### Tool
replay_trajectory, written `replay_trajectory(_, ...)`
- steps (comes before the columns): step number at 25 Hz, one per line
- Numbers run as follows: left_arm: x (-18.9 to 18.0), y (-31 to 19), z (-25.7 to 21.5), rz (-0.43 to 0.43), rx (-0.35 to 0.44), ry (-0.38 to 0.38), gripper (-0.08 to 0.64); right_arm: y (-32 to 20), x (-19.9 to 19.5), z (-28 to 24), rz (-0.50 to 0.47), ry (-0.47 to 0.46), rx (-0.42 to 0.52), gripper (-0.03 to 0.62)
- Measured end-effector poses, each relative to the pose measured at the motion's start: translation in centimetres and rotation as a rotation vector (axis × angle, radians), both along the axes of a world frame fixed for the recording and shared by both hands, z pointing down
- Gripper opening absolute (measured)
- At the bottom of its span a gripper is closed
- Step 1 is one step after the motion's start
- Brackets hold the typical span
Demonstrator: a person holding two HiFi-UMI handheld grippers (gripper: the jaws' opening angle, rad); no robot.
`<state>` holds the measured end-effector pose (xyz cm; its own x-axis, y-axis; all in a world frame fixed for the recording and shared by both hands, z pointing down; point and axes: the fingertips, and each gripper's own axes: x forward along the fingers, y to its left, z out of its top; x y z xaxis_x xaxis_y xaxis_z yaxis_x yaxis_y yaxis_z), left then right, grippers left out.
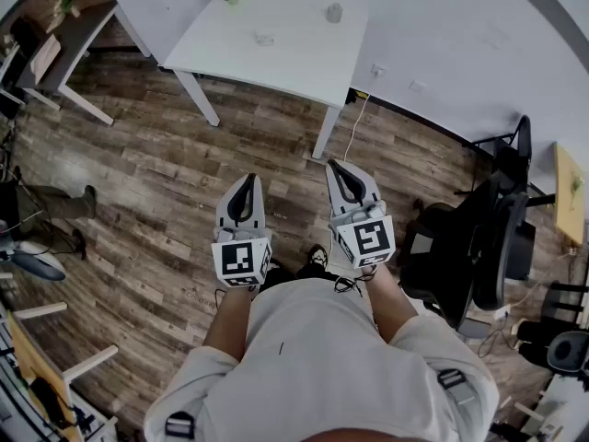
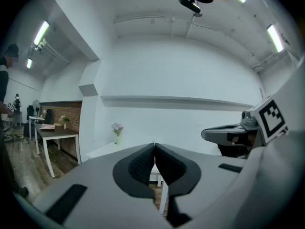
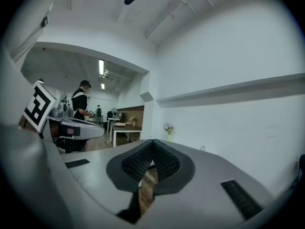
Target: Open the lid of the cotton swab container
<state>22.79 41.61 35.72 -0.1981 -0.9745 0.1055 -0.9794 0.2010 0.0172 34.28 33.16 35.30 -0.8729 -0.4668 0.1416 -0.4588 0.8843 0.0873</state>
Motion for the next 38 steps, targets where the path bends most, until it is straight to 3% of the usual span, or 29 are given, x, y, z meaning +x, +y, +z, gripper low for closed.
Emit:
replay_trajectory(6,1.1,1.6,2.5,0.064,-0.055,0.049,0.021,1.4,0.3,0.8,-0.068,0.011,-0.016,-0.002)
replay_trajectory(15,1.4,2.2,4.5,0.104,-0.098,0.061,0.021,2.3,1.9,3.5,-0.053,0.065,-0.055,-0.002)
replay_trajectory(25,3.4,2.8,7.0,0.262,-0.16,0.103,0.026,5.3,1.1,5.4,-0.041,0.126,-0.088,0.0)
replay_trajectory(29,2.5,3.7,8.6,0.275,-0.192,0.135,0.091,6.0,0.3,6.4,-0.046,0.171,-0.097,0.021)
replay_trajectory(38,-2.1,4.3,10.1,0.251,-0.224,0.158,0.101,6.5,-3.0,8.0,-0.021,0.174,-0.138,0.055)
